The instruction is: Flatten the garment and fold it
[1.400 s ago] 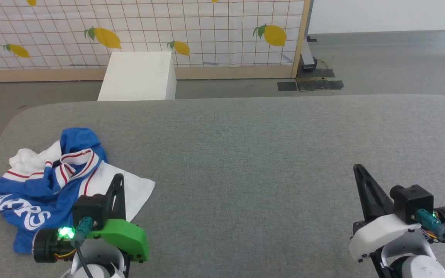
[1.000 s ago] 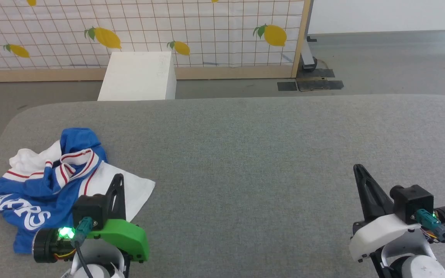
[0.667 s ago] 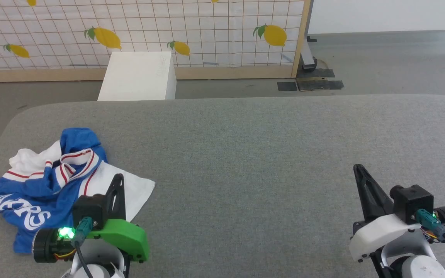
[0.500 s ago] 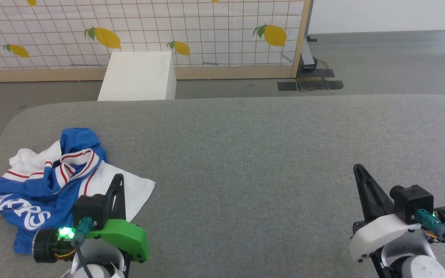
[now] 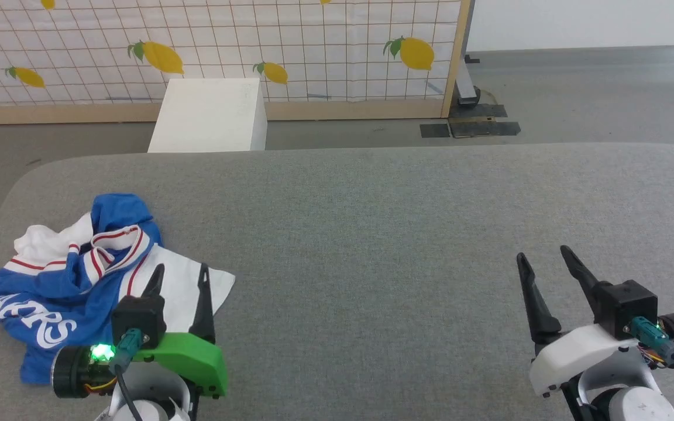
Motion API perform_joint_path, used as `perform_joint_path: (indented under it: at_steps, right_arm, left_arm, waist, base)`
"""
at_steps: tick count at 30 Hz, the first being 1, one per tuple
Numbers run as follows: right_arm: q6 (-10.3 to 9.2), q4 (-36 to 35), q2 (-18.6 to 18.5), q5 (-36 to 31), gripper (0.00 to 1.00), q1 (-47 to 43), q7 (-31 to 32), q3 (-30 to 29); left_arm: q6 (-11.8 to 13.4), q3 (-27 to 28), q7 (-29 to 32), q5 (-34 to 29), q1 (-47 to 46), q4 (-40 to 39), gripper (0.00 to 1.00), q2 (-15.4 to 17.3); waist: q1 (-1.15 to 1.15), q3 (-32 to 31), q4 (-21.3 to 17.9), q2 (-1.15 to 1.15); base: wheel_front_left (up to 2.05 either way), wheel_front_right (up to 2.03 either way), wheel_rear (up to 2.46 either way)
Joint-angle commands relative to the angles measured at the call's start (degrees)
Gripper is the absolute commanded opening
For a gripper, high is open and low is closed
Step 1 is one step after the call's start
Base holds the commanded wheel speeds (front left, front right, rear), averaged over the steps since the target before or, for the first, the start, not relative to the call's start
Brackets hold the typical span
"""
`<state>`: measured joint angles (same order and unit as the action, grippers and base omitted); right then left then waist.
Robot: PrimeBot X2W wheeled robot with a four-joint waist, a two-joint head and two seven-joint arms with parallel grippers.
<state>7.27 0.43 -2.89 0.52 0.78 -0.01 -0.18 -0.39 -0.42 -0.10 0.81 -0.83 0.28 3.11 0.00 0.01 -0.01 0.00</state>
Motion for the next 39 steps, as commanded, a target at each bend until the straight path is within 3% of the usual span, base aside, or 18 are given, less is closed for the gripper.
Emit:
perform_joint_path:
  at_steps: [1, 17, 39]
  right_arm:
    - [0.01, 0.4, 0.0, 0.7, 1.00, -0.2, -0.4, -0.2]
    - [0.03, 2.6, 0.0, 3.6, 1.00, -0.7, -2.3, -1.3]
    - [0.07, 5.1, 0.0, 6.2, 1.00, -1.1, -4.9, -0.9]
  left_arm:
    - [0.2, -0.3, -0.4, 0.2, 0.0, 0.3, 1.00, 0.0]
    - [1.7, -2.0, -2.3, 2.1, -0.6, 2.0, 1.00, 0.0]
    - [3.7, -2.4, -4.9, 4.5, 0.0, 1.9, 1.00, -0.1]
  waist:
    - [0.00, 0.0, 0.0, 0.00]
    - [0.00, 0.1, 0.7, 0.00]
    - [0.00, 0.5, 7.8, 0.00]
  base:
    - [0.00, 0.00, 0.00]
    - [0.00, 0.00, 0.00]
    - [0.00, 0.00, 0.00]
